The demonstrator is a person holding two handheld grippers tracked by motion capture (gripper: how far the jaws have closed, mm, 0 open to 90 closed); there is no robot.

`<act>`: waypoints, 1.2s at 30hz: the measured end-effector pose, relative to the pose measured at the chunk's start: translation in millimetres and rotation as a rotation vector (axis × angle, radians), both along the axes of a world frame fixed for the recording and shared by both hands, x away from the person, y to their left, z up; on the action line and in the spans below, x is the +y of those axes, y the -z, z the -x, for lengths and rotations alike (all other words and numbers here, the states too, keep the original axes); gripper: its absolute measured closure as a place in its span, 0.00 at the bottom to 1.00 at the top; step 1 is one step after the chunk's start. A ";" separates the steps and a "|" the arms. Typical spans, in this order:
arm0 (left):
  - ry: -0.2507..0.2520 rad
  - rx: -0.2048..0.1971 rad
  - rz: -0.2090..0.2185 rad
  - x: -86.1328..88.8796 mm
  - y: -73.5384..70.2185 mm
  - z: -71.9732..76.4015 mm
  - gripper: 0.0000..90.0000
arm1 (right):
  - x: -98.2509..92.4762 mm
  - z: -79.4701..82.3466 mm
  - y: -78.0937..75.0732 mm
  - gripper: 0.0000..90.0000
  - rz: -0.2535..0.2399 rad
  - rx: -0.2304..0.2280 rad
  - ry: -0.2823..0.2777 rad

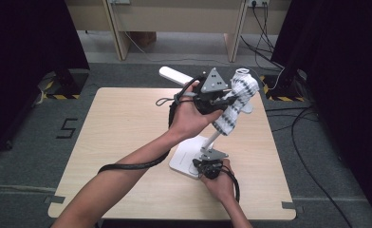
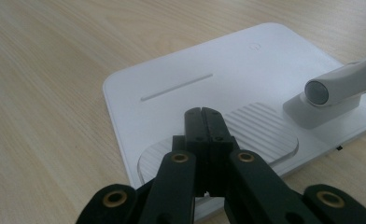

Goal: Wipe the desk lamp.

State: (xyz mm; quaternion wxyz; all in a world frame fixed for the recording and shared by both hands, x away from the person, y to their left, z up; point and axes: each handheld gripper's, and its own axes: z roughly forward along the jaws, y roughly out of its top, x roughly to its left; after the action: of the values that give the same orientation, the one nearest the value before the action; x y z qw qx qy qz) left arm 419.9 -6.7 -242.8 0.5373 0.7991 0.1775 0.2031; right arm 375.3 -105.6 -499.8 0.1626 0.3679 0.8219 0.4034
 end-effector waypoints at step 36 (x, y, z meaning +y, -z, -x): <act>-0.074 -0.035 0.070 82.2 -8.3 13.2 0.87 | -0.8 1.1 0.8 1.00 -0.009 0.000 0.008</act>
State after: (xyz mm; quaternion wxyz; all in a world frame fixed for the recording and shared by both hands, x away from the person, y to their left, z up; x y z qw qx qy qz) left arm 406.7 75.5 -234.4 0.5602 0.7689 0.2044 0.2306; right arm 374.2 -106.4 -500.6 0.1627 0.3719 0.8186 0.4063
